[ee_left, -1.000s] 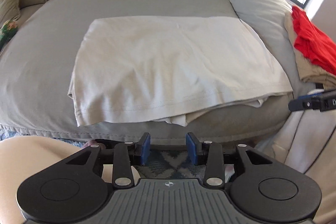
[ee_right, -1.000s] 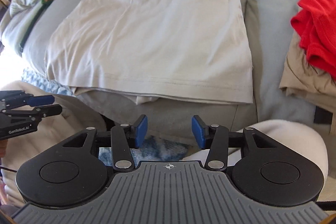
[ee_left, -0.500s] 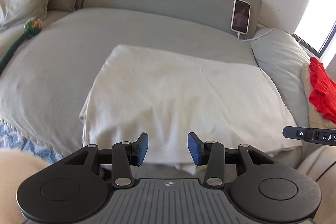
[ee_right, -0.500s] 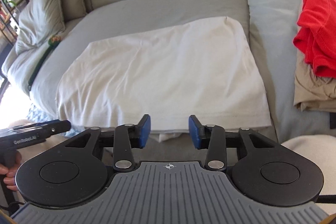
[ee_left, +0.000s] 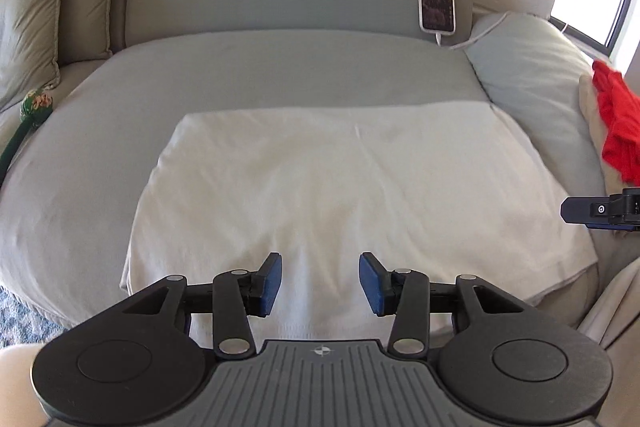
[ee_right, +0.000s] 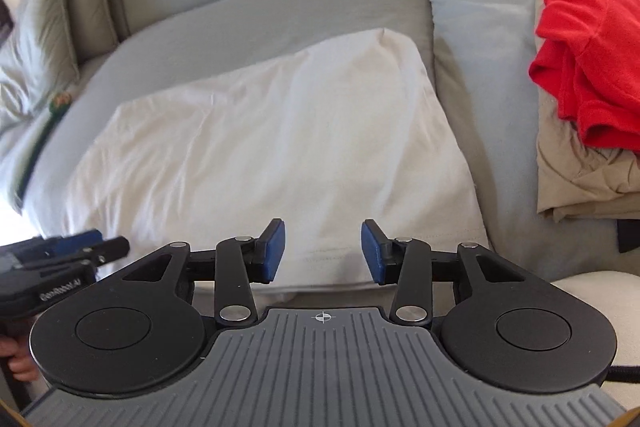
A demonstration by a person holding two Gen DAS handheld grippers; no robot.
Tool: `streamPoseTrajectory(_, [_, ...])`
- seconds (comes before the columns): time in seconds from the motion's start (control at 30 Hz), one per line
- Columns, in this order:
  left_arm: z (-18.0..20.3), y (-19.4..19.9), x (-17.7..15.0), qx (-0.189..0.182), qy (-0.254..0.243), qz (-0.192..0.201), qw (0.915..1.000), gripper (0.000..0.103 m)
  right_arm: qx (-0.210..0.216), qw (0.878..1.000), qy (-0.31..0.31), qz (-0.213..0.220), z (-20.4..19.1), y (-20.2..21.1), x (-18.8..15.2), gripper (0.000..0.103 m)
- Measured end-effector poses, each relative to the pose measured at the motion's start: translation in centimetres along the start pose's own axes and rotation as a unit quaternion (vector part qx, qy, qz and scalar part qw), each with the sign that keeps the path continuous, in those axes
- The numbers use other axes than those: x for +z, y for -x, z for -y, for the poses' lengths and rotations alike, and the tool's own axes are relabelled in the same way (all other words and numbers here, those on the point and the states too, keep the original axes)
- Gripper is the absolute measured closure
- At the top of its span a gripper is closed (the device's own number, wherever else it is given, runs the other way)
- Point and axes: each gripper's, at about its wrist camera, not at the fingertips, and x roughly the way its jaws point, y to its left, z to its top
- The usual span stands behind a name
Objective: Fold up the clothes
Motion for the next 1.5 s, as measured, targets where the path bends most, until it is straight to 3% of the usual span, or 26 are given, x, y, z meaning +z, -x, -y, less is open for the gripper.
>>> streamPoseTrajectory(0.17, [0.5, -0.8, 3.8, -0.020, 0.016, 0.013, 0.9996, 0.053, 0.042, 0.997, -0.060, 0.031, 1.2, 1.2, 4.0, 0.032])
streamPoseTrajectory(0.4, [2.0, -6.8, 7.3, -0.011, 0.004, 0.003, 0.9999, 0.052, 0.029, 0.993, -0.110, 0.008, 4.3, -2.3, 9.3, 0.031])
streamPoseTrajectory(0.6, [0.1, -11.7, 7.7, 0.003, 0.048, 0.026, 0.9985, 0.054, 0.039, 0.976, -0.213, 0.010, 8.8, -6.5, 12.7, 0.032])
streamPoseTrajectory(0.77, [-1.0, -13.5, 7.6, 0.022, 0.070, 0.007, 0.9972, 0.055, 0.051, 0.960, -0.277, 0.006, 11.7, -11.0, 14.9, 0.047])
streamPoseTrajectory(0.9, [-1.3, -14.1, 7.5, 0.030, 0.062, -0.005, 0.9976, 0.055, 0.035, 0.959, -0.281, 0.002, 12.5, -14.5, 16.1, 0.050])
streamPoseTrajectory(0.93, [-1.1, -14.0, 7.5, 0.034, 0.054, -0.005, 0.9980, 0.054, 0.037, 0.957, -0.289, -0.003, 12.8, -15.2, 16.3, 0.054])
streamPoseTrajectory(1.17, [-1.1, -14.3, 7.6, 0.038, 0.046, -0.002, 0.9982, 0.054, 0.096, 0.929, -0.353, -0.060, 13.6, -18.8, 17.0, 0.065])
streamPoseTrajectory(1.2, [-1.1, -14.3, 7.6, 0.037, 0.046, -0.002, 0.9982, 0.054, 0.092, 0.929, -0.353, -0.066, 13.6, -18.9, 17.1, 0.068])
streamPoseTrajectory(1.27, [-1.1, -14.3, 7.6, 0.036, 0.047, -0.001, 0.9983, 0.054, 0.093, 0.928, -0.355, -0.071, 13.7, -18.8, 17.2, 0.094])
streamPoseTrajectory(1.33, [-1.1, -14.3, 7.5, 0.036, 0.046, 0.000, 0.9983, 0.054, 0.096, 0.931, -0.346, -0.067, 13.4, -18.4, 17.1, 0.096])
streamPoseTrajectory(1.4, [-1.2, -14.2, 7.4, 0.035, 0.045, 0.001, 0.9984, 0.054, 0.076, 0.946, -0.313, -0.029, 12.7, -16.9, 17.3, 0.097])
streamPoseTrajectory(1.5, [-1.3, -14.2, 7.3, 0.034, 0.046, 0.001, 0.9983, 0.054, 0.015, 0.960, -0.278, 0.036, 11.9, -14.6, 17.8, 0.099])
